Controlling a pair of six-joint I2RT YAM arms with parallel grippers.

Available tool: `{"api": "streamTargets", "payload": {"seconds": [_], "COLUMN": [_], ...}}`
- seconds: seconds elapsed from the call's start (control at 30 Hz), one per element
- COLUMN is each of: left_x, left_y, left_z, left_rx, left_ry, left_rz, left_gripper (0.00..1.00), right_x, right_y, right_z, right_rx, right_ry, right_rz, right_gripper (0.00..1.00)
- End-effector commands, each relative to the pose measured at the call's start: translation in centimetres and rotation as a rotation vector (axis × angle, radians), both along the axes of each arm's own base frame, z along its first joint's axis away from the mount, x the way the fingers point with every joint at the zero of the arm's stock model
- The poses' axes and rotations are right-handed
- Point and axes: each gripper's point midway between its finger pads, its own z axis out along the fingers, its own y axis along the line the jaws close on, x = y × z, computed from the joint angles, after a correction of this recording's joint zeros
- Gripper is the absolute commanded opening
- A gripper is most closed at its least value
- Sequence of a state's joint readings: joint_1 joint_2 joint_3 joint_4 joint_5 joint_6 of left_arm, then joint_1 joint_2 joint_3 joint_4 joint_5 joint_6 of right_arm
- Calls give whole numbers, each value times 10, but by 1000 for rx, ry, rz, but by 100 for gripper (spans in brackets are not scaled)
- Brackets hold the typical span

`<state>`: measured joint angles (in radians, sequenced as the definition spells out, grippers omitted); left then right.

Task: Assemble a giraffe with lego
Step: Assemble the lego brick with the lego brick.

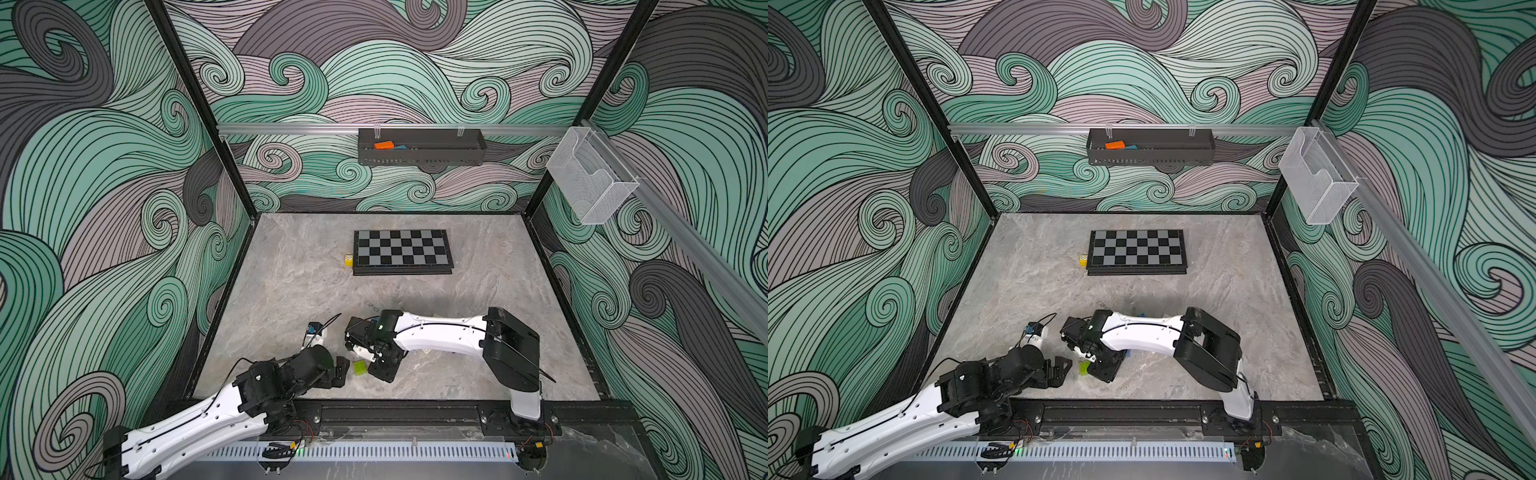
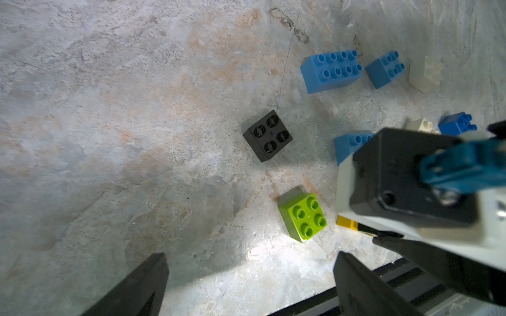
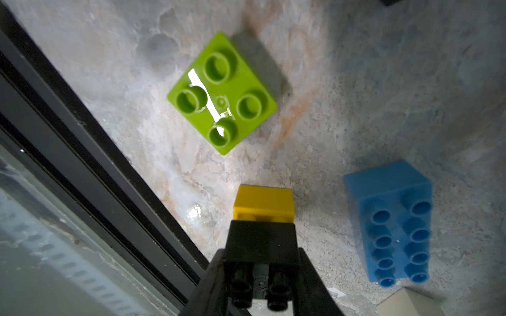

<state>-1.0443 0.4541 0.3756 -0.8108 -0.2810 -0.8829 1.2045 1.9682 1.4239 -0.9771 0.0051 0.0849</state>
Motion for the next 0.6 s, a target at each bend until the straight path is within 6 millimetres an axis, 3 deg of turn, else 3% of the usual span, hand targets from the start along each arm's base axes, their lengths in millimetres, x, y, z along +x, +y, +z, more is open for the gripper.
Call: {"api": "streamTargets", "payload": {"seconds": [0.0, 0.57], "left_x": [1, 1], "left_y": [2, 1], "left_z": [2, 2], "left_rx": [6, 7], "left_ry": [-16, -17], "left_rz": [0, -4], "left_gripper": [99, 99], "right_x": [3, 2], "right_y": [-21, -19], "right_z": [-26, -24], "right_rx": [-114, -107], "right_ry": [21, 23], "right_rz": [-14, -38], "right_gripper": [23, 33]}}
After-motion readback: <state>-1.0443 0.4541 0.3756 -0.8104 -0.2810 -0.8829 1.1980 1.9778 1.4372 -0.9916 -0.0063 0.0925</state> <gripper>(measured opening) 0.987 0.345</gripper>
